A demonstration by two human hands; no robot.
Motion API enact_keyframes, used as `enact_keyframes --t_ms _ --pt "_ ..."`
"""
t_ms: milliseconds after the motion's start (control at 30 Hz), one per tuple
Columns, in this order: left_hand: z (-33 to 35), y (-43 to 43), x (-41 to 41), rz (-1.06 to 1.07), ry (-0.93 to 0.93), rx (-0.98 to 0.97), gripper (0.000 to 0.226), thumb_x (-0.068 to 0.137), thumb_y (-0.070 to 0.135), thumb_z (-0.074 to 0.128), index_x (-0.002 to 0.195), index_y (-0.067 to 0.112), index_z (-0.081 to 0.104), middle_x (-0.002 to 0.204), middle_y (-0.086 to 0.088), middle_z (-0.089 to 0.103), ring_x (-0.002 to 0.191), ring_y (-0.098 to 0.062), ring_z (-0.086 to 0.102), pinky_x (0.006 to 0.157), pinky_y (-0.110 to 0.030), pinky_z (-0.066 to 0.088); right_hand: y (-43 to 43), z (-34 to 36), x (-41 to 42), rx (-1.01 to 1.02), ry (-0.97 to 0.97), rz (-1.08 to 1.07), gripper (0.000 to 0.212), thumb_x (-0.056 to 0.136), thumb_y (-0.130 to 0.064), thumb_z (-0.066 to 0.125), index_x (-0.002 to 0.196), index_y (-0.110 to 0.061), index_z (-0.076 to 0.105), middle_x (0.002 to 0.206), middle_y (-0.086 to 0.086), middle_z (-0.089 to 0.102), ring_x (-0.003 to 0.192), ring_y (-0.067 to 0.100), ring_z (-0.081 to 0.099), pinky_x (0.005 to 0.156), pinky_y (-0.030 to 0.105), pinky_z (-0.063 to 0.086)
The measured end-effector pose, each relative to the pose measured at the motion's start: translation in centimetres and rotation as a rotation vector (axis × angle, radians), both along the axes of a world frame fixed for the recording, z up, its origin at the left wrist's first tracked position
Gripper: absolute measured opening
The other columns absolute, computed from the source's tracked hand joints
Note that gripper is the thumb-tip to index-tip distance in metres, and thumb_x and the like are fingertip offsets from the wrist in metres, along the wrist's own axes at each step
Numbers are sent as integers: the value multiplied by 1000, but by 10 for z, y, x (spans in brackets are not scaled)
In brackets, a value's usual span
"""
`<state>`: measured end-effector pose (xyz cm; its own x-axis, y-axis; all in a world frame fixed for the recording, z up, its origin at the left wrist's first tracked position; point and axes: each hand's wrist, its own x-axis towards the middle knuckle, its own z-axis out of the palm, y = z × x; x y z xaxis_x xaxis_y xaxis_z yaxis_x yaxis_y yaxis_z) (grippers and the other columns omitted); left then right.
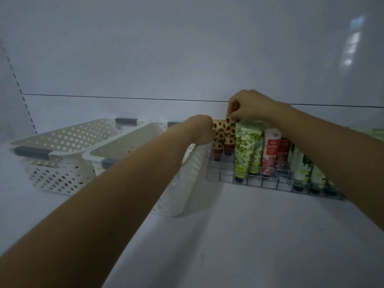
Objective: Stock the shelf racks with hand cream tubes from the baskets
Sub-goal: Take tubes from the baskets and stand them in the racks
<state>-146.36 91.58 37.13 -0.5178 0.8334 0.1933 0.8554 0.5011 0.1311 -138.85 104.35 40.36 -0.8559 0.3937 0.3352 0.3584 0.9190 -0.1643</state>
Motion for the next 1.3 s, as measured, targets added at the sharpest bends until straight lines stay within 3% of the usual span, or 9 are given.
enact_keyframes --t_ms 133,433,600,767,967,1067,1167,1300 --pt "9 2 -9 22 96 -41 43 98 31 35 133 7 42 137 -11 46 124 -28 45 103 -40 38 -3 -3 -4 42 -8 -42 8 84 -11 63 88 -14 69 93 3 67 83 17 59 71 29 46" --pt "50 -45 -33 -39 133 -30 41 99 26 36 122 -3 53 128 -15 55 115 -29 52 96 -33 38 -4 -10 -14 69 -30 -152 18 83 -11 62 98 -6 70 99 9 68 88 23 63 71 33 53" --pt "50 -73 -69 -63 117 -5 36 97 27 41 128 9 51 133 -7 53 119 -22 51 100 -30 36 -11 -4 -19 106 -83 -197 19 83 -9 60 100 -5 67 101 11 66 91 25 62 79 36 54" --pt "51 -99 -110 -102 72 -25 33 96 23 45 127 14 52 131 -2 54 112 -17 54 95 -25 36 -53 11 -38 96 50 -29 19 88 -13 56 103 -11 67 107 5 66 95 19 59 81 30 48" --pt "46 -123 -166 -132 14 -136 28 92 22 53 120 21 56 122 3 58 104 -15 58 96 -30 44 -114 8 -91 -7 -25 204 21 88 -27 59 107 -21 64 99 -9 58 91 7 54 67 9 38" --pt "40 -131 -195 -161 -21 -209 29 89 18 59 117 24 56 115 8 60 93 -8 59 80 -18 45 -134 3 -115 -78 -117 259 22 86 -33 61 107 -26 63 102 -12 61 94 6 58 78 16 45" --pt "32 -134 -219 -196 -26 -328 33 87 12 61 119 20 55 111 8 59 85 -2 56 73 -9 41 -149 0 -134 -118 -197 295 23 87 -35 60 109 -27 63 107 -12 63 99 5 59 89 23 46" --pt "23 -128 -240 -216 -36 -527 41 88 10 59 127 21 53 123 6 58 96 -5 52 90 -21 40 -160 0 -153 -137 -262 277 22 87 -35 60 108 -28 63 108 -14 64 101 2 58 94 23 44"
